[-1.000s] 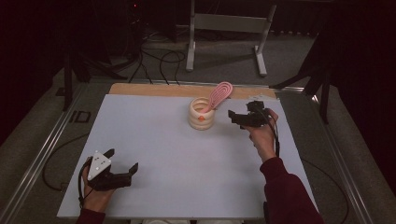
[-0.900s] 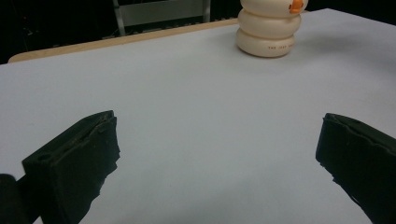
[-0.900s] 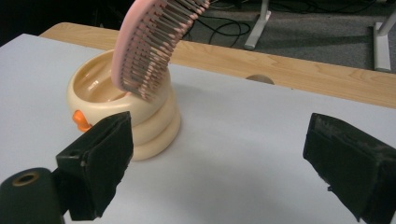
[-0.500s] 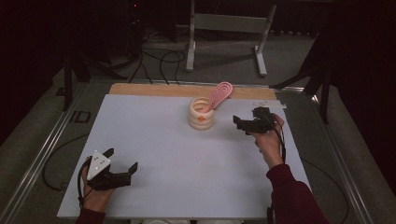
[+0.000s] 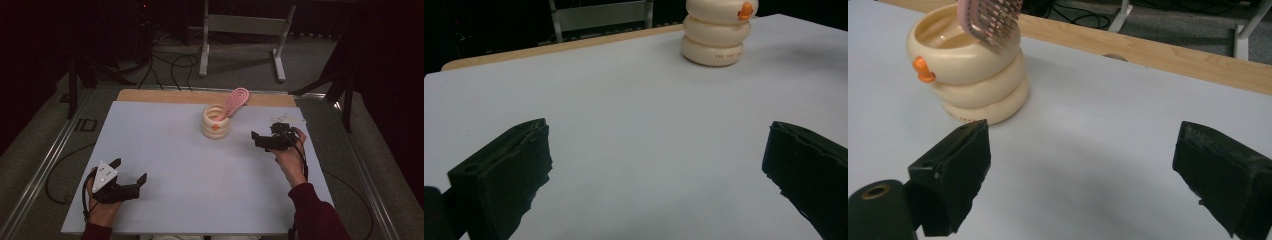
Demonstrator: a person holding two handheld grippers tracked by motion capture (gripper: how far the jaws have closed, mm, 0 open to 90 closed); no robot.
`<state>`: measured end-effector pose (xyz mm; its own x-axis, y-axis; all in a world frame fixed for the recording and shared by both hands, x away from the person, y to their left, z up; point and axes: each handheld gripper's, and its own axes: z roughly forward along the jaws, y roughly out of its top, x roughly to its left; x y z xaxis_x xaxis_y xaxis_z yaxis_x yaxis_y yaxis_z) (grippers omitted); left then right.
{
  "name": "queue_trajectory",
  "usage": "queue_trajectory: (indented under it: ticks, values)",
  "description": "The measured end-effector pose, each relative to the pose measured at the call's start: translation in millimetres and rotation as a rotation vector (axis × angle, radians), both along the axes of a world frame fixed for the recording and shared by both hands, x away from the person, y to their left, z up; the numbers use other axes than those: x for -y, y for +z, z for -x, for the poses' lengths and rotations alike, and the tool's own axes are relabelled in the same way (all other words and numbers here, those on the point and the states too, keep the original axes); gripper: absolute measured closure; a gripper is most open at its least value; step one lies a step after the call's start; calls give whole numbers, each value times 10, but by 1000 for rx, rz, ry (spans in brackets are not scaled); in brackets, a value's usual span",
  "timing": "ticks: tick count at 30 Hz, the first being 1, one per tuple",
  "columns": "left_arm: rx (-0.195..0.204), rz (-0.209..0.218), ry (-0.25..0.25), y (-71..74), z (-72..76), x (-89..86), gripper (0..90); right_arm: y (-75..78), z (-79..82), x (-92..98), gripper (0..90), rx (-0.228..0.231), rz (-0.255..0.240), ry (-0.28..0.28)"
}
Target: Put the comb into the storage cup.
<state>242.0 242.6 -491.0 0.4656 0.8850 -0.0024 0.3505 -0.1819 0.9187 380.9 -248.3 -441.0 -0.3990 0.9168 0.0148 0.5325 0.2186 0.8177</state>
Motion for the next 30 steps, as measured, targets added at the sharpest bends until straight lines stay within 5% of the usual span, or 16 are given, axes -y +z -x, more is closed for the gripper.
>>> queue_trajectory:
  ticks: [17, 30]
  values:
    - [7, 3, 9, 7, -1, -12, 1, -122, 237, 221, 85, 47, -53, -1]
    - [31, 10, 23, 52, 7, -31, 1, -241, 601, 213, 85, 142, 3, 33]
